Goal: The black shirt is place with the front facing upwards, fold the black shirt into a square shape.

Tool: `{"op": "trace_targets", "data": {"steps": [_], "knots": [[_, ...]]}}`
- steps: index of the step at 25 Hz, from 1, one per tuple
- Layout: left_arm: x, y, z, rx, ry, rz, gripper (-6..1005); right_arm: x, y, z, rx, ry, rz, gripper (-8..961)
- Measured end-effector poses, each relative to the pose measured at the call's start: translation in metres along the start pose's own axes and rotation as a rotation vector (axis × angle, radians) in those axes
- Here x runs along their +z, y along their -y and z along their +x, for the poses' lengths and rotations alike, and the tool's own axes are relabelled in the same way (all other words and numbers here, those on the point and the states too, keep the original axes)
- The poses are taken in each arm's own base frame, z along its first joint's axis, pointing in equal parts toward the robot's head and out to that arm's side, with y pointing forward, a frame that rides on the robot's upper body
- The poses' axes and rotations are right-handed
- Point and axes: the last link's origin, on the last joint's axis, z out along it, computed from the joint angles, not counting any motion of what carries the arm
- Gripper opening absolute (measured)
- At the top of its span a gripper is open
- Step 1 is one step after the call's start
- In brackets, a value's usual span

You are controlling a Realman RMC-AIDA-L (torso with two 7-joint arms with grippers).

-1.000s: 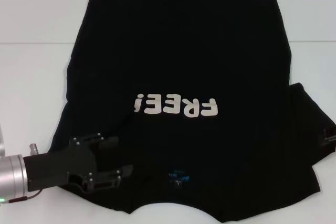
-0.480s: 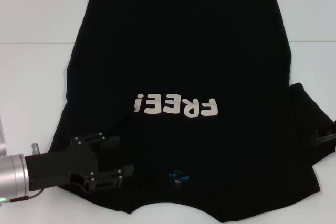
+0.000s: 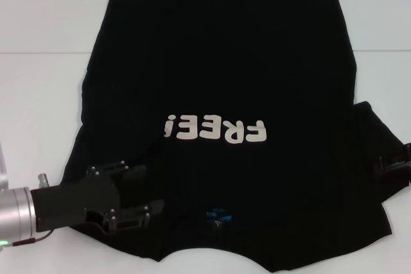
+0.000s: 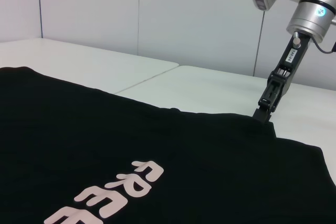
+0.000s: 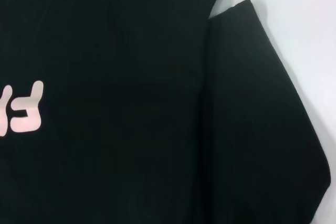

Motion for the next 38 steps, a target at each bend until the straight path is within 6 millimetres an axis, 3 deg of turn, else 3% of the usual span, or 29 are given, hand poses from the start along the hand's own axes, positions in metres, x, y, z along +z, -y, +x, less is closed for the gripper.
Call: {"op": "trace_targets", "data": {"steps": [14,23,38], "knots": [[0.000,0.001,0.000,0.000,0.003,0.007,763,0.004,0.000,-0.001,0.010,0.012,-0.006,896],[0.000,0.002,0.001,0.003,0.001,0.008,764,0.003,0.014,0.010,0.054,0.004,-0.008,896],[0.002,0.004,0.004,0.007,-0.003,0.004,764,0.005,0.010,0.009,0.074,0.023,-0.049,895]]}}
